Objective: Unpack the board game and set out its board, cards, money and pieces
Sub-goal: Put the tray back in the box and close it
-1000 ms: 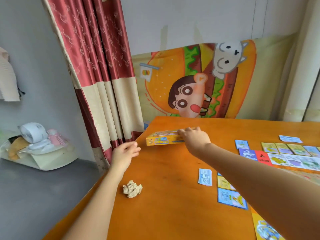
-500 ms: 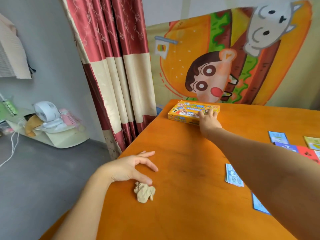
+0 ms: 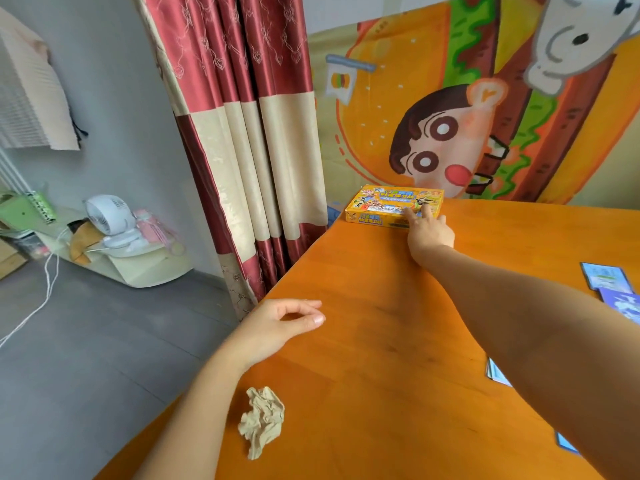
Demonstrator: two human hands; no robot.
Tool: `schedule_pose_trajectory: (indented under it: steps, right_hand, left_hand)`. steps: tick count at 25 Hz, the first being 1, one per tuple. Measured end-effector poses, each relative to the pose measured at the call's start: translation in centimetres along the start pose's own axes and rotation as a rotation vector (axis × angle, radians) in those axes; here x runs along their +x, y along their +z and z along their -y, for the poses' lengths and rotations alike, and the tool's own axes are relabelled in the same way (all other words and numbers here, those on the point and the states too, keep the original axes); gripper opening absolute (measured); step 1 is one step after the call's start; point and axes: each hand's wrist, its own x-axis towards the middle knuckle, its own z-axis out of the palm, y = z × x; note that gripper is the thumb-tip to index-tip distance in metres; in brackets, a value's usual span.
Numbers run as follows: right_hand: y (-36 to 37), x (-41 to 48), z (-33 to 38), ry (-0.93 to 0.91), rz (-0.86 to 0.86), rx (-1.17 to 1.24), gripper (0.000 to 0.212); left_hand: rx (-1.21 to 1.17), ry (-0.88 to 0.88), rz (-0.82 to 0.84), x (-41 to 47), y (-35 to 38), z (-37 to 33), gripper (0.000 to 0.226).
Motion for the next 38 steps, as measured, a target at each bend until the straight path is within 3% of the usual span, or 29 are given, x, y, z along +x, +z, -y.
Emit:
schedule_pose_trajectory:
  steps: [6,8,11,13,15,19,24,27,30,32,35,38]
  right_hand:
    - [-1.5,-2.2,0.2,-0.007,0.059,-0.021,0.073]
    - [-2.8,-4.1,0.7,-0.023,0.078,-0.054,0.066]
    - [-5.9,-8.5,1.1,-0.278,0.212,-0.151,0.034]
    - [-7.7,-11.8,1.2,-0.468,0.381,-0.202,0.031]
    - [-9.3,-15.0,1.4,-0.575,0.506,-0.238,0.034]
    - [-10.9,-20.5,1.6,-0.608,0.575,-0.222,0.044]
    - [-12.3,-27.2,0.9,-0.578,0.611,-0.136,0.047]
    - [-14.6,-30.3,-1.3,-0.476,0.386,0.102,0.045]
    - [-18.4,-33.9,-5.6,-0.277,-0.032,0.398,0.029]
    - [-20.9,-36.9,-9.7,-0.155,-0.220,0.454,0.024]
    - [-23.7,-41.3,-15.2,-0.031,-0.347,0.402,0.037]
    - [-25.5,-45.0,-20.3,0.101,-0.395,0.327,0.050]
  left_hand:
    - [-0.053,0.004,-0.045,-0.2,-0.2,0.0,0.016]
    - [-0.085,-0.014,-0.050,-0.8,-0.6,-0.5,0.020]
    - [-0.093,-0.065,0.017,-2.3,-1.4,-1.2,0.031]
    - [-0.099,-0.120,0.088,-4.1,-1.7,-1.9,0.055]
    - [-0.030,-0.143,0.146,-6.1,-1.3,-2.9,0.061]
    - [0.210,-0.162,0.206,-9.3,-0.5,-4.4,0.043]
    - [0.512,-0.192,0.109,-12.8,2.4,-5.7,0.038]
    - [0.459,-0.041,0.050,-13.7,5.7,-7.4,0.023]
    - [0.011,0.131,-0.023,-14.9,10.3,-11.0,0.014]
    - [-0.190,0.265,-0.059,-16.4,14.2,-14.5,0.015]
    - [-0.318,0.417,-0.079,-19.5,19.7,-19.3,0.023]
    - [-0.401,0.421,0.012,-22.2,23.7,-23.0,0.032]
